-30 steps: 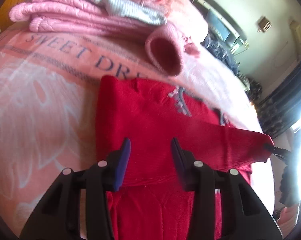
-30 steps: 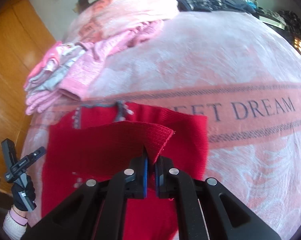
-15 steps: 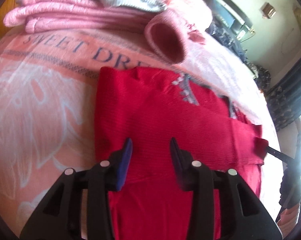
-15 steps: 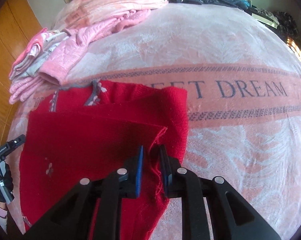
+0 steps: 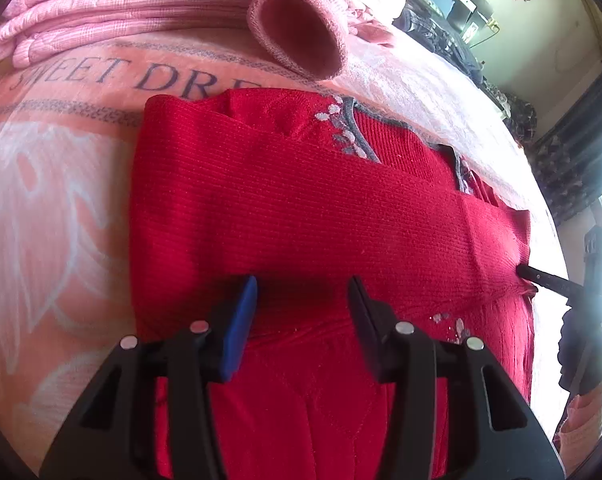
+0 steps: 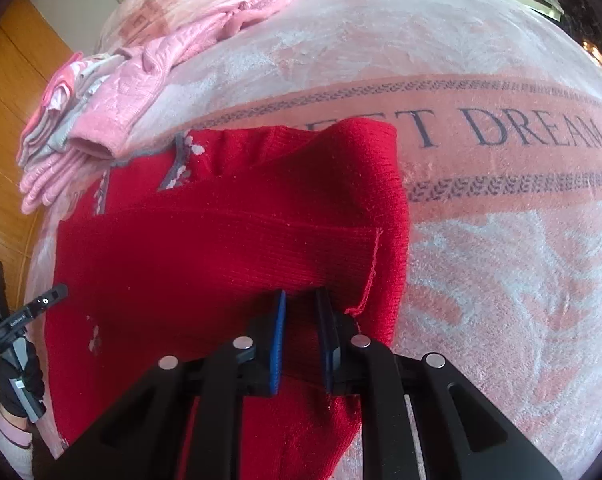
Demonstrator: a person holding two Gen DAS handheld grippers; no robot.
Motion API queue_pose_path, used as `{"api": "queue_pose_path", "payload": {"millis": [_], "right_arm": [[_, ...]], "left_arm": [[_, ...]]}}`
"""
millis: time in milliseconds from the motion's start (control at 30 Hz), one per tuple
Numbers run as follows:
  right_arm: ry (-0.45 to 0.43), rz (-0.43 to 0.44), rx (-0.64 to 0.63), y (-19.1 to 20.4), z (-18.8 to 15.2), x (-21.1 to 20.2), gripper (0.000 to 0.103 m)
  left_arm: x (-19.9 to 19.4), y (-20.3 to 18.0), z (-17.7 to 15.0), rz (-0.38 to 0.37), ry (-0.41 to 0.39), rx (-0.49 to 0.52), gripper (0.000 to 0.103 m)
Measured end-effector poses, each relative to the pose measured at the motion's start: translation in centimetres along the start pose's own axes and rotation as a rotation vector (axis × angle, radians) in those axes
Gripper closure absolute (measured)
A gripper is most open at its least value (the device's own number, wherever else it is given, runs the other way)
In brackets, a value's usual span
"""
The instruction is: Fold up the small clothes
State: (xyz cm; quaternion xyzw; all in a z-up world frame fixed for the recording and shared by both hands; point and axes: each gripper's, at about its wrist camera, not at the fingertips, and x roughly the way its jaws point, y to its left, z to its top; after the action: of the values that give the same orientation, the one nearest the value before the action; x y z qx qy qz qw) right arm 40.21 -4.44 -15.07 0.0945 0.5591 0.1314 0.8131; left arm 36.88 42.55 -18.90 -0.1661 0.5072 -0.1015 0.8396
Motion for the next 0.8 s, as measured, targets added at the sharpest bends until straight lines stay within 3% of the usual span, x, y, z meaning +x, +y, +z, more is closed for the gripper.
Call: {"api": "queue_pose_path", "payload": {"millis": [167, 300, 333, 400, 667, 800], "right_arm": [[0.007, -0.02, -0.019, 0.3, 0.1, -0.2, 0.088], [-0.041, 0.063, 0.013, -0.1, -2.1, -4.3, 0.08], [-0.05, 0.071, -0.002, 0.0, -3.4, -5.5, 0.078], [-0.05, 0.065, -0.048, 0.4, -7.2, -8.0, 0.074], [0.062, 0.063, -0.12, 1.3, -22.7, -12.1, 0.073], [0.064, 0.064, -0.098, 1.9, -27.4, -13.7, 0.07]], "left_arm": [[0.3, -0.5, 0.2, 0.038, 0.006, -0.006, 0.056], [-2.8, -0.5, -1.0, 0.017, 0.017, -0.067, 0.057], [-3.7, -0.4, -1.7, 0.029, 0.02, -0.07, 0.057], [-6.4, 0.2, -4.3, -0.016, 0.025, -0.071, 0.056], [-14.6, 4.8, -17.9, 0.014, 0.101, -0.131, 0.056], [-16.8, 5.3, -22.8, 0.009, 0.119, -0.133, 0.055]]}}
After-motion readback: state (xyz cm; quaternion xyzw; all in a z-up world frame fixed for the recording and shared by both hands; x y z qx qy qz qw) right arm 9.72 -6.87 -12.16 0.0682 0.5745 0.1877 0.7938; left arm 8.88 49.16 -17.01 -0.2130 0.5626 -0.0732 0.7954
